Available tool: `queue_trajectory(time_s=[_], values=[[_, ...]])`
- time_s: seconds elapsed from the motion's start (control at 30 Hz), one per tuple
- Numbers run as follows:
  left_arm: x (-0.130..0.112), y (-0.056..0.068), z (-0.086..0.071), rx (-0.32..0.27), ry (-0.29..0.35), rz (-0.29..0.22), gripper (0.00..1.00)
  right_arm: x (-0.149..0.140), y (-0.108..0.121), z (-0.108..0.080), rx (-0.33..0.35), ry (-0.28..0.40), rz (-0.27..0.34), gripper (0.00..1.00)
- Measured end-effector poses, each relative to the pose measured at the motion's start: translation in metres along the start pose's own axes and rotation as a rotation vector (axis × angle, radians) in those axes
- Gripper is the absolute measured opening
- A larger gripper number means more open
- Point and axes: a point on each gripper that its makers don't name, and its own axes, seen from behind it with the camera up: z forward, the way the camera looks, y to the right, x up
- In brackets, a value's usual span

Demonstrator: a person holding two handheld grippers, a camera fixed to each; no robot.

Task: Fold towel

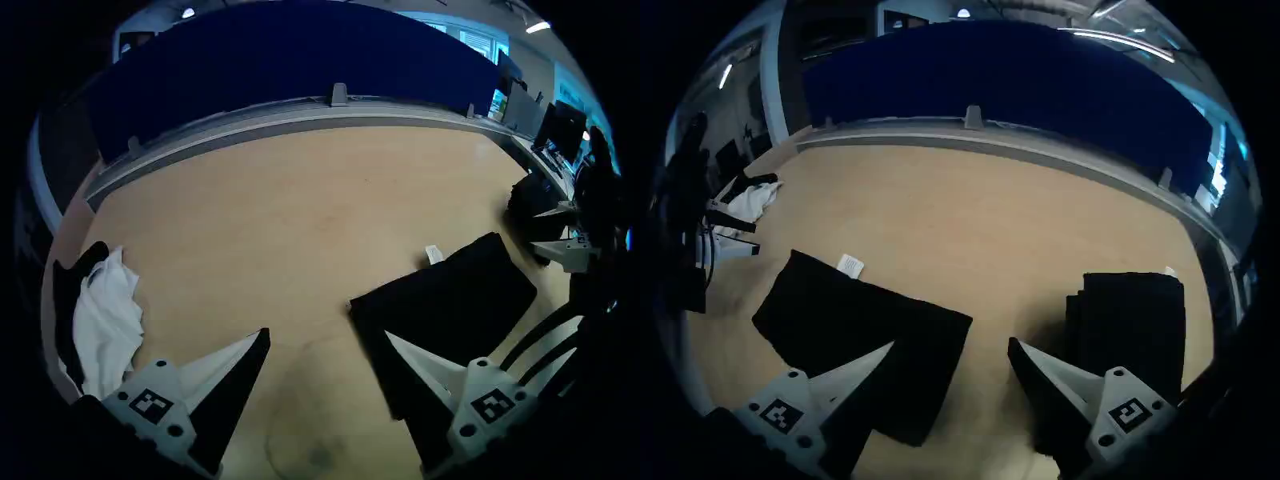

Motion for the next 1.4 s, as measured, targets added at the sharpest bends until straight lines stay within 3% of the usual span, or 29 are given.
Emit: queue_trajectory(time_s=[0.37, 0.9, 1.1, 1.4], values=[[-0.023, 0.002, -0.041, 0.042, 0.037, -0.049, 0.96, -0.017, -0.013, -0.018, 0.049, -0.018, -0.04, 1.0], [-0.097, -0.006, -0.108, 0.14, 0.04, -0.162, 0.96, -0.039, -0.033, -0.035, 0.139, -0.057, -0.139, 1.0], [-0.115, -0.003, -0.121, 0.151, 0.032, -0.192, 0.96, -0.045, -0.036, -0.04, 0.162, -0.076, -0.171, 1.0], [-0.125, -0.003, -0.131, 0.164, 0.028, -0.19, 0.96, -0.055, -0.038, -0.042, 0.19, -0.105, -0.208, 1.0]])
